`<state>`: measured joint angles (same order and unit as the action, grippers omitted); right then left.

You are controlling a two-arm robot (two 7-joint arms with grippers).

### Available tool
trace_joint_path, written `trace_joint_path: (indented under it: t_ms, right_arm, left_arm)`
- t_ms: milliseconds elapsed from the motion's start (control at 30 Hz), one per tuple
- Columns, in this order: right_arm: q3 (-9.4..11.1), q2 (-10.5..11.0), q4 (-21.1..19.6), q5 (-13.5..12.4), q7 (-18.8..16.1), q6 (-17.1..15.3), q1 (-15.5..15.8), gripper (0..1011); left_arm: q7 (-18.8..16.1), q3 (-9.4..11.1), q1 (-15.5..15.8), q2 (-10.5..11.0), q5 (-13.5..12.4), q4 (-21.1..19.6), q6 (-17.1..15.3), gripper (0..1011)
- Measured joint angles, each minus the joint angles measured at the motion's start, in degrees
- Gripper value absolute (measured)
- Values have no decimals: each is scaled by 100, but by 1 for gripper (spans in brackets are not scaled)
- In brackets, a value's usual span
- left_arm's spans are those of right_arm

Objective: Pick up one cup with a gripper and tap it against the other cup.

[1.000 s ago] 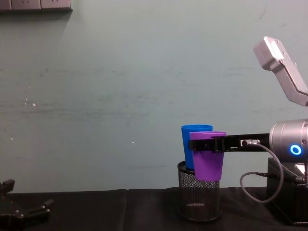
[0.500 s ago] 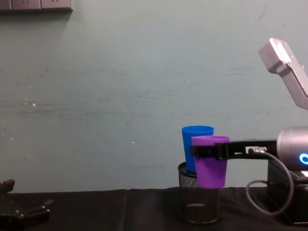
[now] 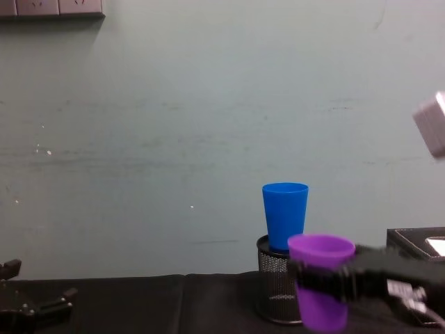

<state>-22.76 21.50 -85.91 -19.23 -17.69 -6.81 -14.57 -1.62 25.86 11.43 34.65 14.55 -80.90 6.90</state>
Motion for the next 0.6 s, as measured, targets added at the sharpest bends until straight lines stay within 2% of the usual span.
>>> trace_joint_path:
  t_ms: [133,433,600]
  right_arm:
    - [6,-30,115,212,75,428,269,718]
    - [77,-307,763,313,-22,1200,386,718]
    - [85,-402,922,386,-86,1320,387,718]
  left_arm:
    - [0,0,0,0,0,0,0,1000]
    - [0,0,0,0,0,0,0,1000]
    - [0,0,0,0,0,0,0,1000]
